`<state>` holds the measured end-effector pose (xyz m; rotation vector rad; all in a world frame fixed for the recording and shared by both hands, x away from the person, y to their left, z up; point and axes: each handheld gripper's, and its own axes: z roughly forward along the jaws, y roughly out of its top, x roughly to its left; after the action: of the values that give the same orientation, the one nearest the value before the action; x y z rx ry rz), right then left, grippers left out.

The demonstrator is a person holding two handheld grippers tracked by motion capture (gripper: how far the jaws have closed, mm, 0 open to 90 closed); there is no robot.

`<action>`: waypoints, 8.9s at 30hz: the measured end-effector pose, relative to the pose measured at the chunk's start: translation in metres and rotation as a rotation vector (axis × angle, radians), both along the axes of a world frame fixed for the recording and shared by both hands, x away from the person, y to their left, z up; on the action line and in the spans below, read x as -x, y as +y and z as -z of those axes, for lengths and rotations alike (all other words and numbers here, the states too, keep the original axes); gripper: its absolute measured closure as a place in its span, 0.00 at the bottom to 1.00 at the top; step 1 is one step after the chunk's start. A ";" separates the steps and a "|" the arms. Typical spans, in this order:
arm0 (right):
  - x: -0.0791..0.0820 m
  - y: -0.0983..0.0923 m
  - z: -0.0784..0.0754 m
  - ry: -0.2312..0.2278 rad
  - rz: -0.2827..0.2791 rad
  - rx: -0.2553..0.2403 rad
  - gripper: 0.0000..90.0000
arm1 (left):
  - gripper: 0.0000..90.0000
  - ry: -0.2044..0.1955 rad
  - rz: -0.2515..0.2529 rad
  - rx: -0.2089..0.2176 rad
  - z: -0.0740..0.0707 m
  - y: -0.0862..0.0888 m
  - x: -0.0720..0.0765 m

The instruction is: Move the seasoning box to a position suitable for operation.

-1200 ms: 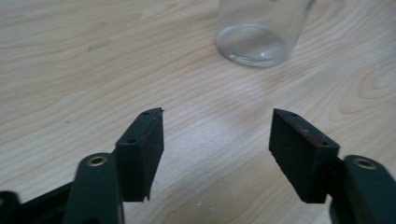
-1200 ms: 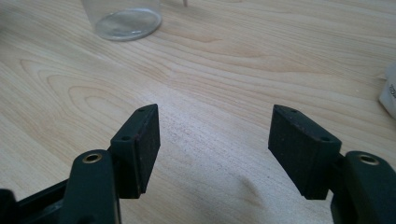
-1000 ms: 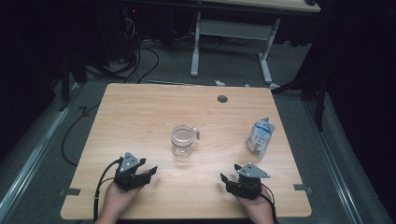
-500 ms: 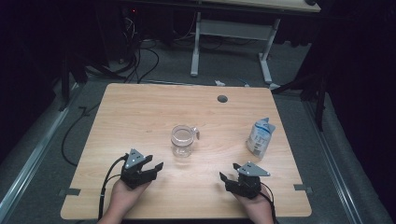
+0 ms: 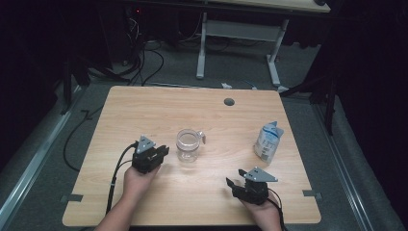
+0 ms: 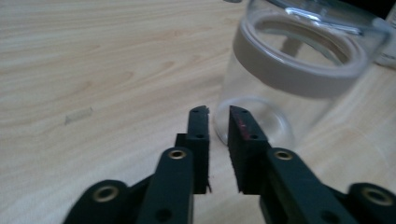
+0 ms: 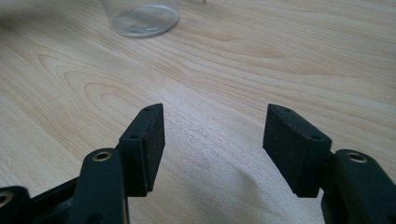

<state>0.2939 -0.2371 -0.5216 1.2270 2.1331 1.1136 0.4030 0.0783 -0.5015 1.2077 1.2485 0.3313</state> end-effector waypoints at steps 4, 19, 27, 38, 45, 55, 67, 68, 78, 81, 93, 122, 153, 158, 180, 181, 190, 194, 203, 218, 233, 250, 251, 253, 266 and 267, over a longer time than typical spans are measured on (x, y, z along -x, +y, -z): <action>0.001 0.001 0.000 -0.012 -0.012 0.004 0.47 | 1.00 -0.030 -0.003 -0.028 -0.004 -0.009 -0.016; 0.003 0.004 0.002 -0.011 -0.022 0.021 0.47 | 1.00 -0.054 0.018 0.005 -0.010 -0.030 -0.045; 0.004 0.007 0.004 -0.009 -0.030 0.040 0.47 | 1.00 -0.002 0.300 -0.514 -0.008 0.013 -0.032; 0.004 0.009 0.004 -0.009 -0.031 0.045 0.47 | 1.00 -0.051 0.310 -0.494 -0.005 0.012 0.018; 0.004 0.007 0.003 -0.012 -0.028 0.042 0.47 | 1.00 -0.074 0.307 -0.516 -0.006 0.012 0.035; 0.003 0.008 0.005 -0.008 -0.035 0.054 0.46 | 1.00 -0.031 0.299 -0.516 -0.002 0.006 -0.014; 0.003 0.009 0.005 -0.010 -0.033 0.058 0.46 | 1.00 -0.062 0.325 -0.499 0.007 0.008 0.032; 0.003 0.009 0.005 -0.009 -0.031 0.056 0.46 | 1.00 -0.067 0.331 -0.505 0.009 0.008 0.039; 0.003 0.009 0.004 -0.011 -0.026 0.055 0.46 | 1.00 -0.064 0.299 -0.537 -0.005 0.006 0.011; 0.003 0.008 0.004 -0.012 -0.028 0.052 0.46 | 1.00 -0.072 0.304 -0.530 -0.009 0.001 0.003; 0.002 0.008 0.005 -0.006 -0.024 0.051 0.46 | 1.00 -0.098 0.333 -0.512 -0.004 -0.003 0.029; -0.006 0.017 -0.007 -0.052 0.006 0.060 0.54 | 0.72 -0.028 0.369 -0.557 -0.010 0.018 0.054; -0.026 0.033 -0.007 -0.051 -0.055 0.026 0.63 | 0.78 -0.080 0.423 -0.526 -0.041 0.001 0.027; -0.026 0.034 -0.007 -0.056 -0.052 0.030 0.61 | 0.84 -0.066 0.416 -0.486 -0.041 -0.002 0.018; -0.024 0.036 -0.016 -0.089 -0.043 0.005 0.68 | 1.00 -0.126 0.400 -0.563 -0.039 -0.021 0.015; -0.024 0.036 -0.016 -0.089 -0.043 0.005 0.68 | 1.00 -0.126 0.400 -0.563 -0.039 -0.021 0.015; -0.022 0.039 -0.020 -0.110 -0.040 0.007 0.74 | 1.00 -0.133 0.396 -0.557 -0.037 -0.021 0.016; -0.021 0.042 -0.021 -0.113 -0.046 0.003 0.75 | 1.00 -0.133 0.395 -0.554 -0.037 -0.020 0.017; -0.017 0.044 -0.026 -0.143 -0.054 0.020 0.81 | 1.00 -0.139 0.397 -0.550 -0.036 -0.020 0.016; -0.015 0.047 -0.028 -0.156 -0.062 0.000 0.86 | 1.00 -0.141 0.395 -0.541 -0.035 -0.019 0.016; -0.007 0.057 -0.041 -0.203 -0.112 -0.038 1.00 | 1.00 -0.134 0.394 -0.530 -0.033 -0.018 0.015; -0.008 0.067 -0.045 -0.220 -0.139 -0.040 1.00 | 1.00 -0.105 0.388 -0.502 -0.027 0.000 0.027; -0.008 0.067 -0.045 -0.222 -0.138 -0.038 1.00 | 1.00 -0.105 0.389 -0.499 -0.025 0.002 0.031; -0.007 0.067 -0.045 -0.221 -0.139 -0.036 1.00 | 1.00 -0.094 0.395 -0.492 -0.020 0.006 0.038; -0.006 0.067 -0.046 -0.224 -0.140 -0.039 1.00 | 1.00 -0.099 0.446 -0.459 -0.005 -0.001 0.071; -0.006 0.067 -0.046 -0.222 -0.139 -0.039 1.00 | 1.00 -0.101 0.449 -0.459 -0.004 -0.001 0.073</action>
<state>0.2997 -0.1699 -0.4756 0.9339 2.0597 1.2911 0.3302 0.0769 -0.4974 1.7985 0.8002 0.3486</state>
